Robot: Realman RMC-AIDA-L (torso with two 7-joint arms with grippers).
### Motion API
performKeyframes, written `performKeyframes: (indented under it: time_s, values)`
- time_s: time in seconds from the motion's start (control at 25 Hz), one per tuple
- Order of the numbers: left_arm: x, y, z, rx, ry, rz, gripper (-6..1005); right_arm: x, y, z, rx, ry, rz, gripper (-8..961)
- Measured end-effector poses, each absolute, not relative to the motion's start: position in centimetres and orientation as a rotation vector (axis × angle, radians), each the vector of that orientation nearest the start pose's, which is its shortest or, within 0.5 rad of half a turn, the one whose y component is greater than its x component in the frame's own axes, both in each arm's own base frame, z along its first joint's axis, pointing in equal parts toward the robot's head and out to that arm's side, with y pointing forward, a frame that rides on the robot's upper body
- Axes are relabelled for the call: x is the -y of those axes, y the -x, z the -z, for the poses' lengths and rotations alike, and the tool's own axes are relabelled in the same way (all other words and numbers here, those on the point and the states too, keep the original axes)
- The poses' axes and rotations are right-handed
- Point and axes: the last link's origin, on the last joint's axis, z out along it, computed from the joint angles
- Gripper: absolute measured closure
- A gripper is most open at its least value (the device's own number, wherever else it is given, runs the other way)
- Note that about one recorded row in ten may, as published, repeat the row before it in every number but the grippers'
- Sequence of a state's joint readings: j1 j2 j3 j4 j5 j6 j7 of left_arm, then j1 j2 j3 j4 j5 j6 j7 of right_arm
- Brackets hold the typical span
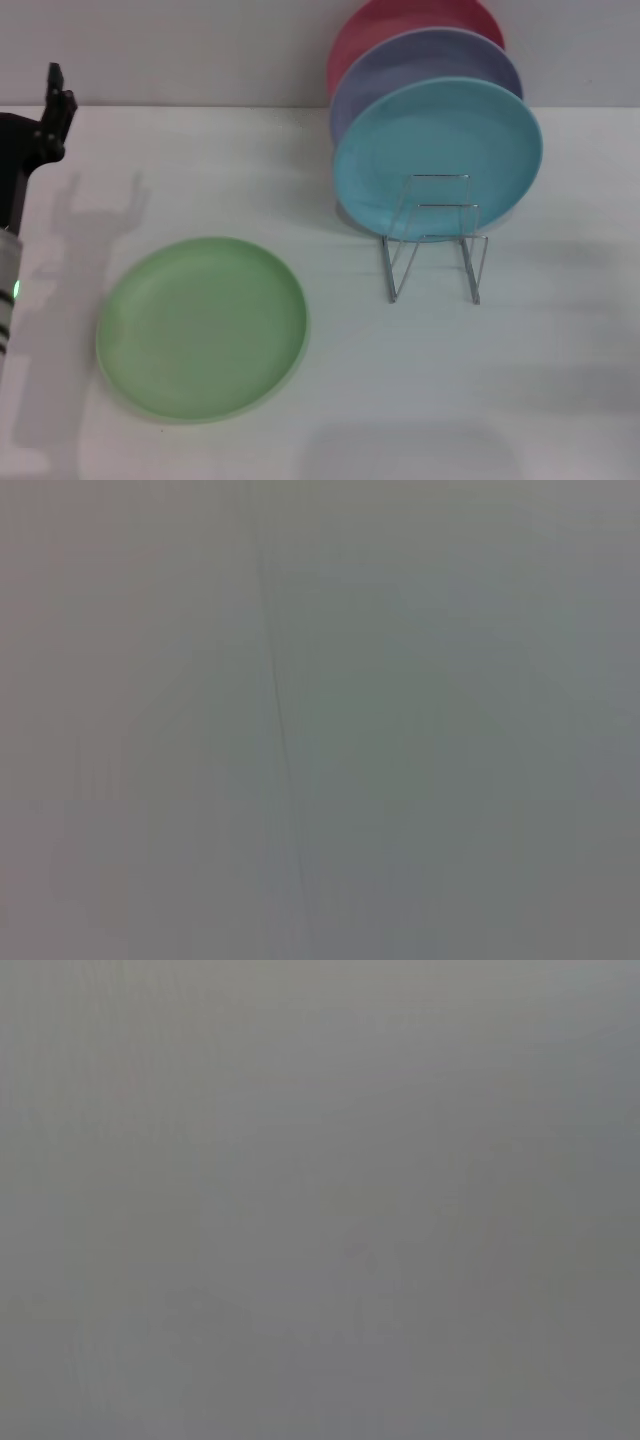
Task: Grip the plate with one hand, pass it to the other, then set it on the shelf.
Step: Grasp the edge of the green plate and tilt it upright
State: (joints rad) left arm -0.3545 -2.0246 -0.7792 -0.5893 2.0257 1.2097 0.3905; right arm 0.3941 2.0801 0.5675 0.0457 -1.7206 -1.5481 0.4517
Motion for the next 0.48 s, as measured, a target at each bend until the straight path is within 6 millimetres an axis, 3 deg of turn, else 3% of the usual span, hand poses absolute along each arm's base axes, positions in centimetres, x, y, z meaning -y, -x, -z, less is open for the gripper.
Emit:
performKeyframes:
  time_s: [0.16, 0.48]
  values:
    - [-35.7, 26.0, -0.1, 0.436, 1.464, 0.561, 184, -29.5, -34.5, -5.6, -0.547, 1.166, -1.065, 317]
    - [-36.6, 24.1, -1.7, 0.62, 1.595, 0.509, 184, -29.9, -34.2, -5.5, -0.546, 1.171, -1.072, 317]
